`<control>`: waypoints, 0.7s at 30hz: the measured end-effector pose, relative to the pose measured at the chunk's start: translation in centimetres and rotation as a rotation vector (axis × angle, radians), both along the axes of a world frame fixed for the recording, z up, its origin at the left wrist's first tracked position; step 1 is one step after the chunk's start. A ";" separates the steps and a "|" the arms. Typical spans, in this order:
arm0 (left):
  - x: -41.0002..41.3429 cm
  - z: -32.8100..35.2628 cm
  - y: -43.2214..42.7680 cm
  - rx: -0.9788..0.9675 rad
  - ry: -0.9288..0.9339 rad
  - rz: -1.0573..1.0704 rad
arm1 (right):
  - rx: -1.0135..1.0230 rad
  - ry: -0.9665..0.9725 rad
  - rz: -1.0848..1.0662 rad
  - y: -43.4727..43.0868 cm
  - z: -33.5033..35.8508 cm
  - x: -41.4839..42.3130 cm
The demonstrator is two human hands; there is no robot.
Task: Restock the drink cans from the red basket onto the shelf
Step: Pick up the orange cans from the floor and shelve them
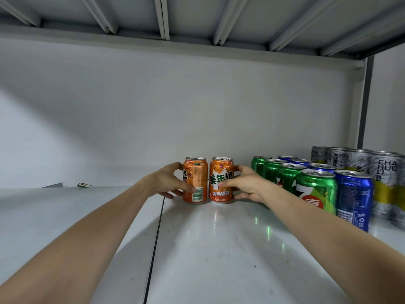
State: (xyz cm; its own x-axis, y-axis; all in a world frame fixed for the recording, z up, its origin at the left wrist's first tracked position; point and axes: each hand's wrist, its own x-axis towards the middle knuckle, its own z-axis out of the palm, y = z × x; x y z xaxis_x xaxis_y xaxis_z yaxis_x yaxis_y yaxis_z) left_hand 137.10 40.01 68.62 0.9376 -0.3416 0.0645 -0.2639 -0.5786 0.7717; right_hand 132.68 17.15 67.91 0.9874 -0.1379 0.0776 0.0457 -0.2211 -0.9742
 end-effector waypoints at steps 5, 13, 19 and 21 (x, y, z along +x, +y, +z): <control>0.4 -0.6 -0.9 -0.008 -0.064 0.040 | 0.039 -0.040 -0.028 0.7 -0.6 0.6; 1.1 -1.2 -1.1 -0.024 -0.099 0.070 | 0.048 -0.080 -0.028 0.7 -1.2 1.3; 1.1 -1.3 -1.3 -0.001 -0.123 0.079 | -0.005 -0.103 -0.043 0.6 -1.5 1.4; 1.1 -1.4 -1.4 0.025 -0.154 0.091 | -0.043 -0.115 -0.055 0.6 -1.6 1.3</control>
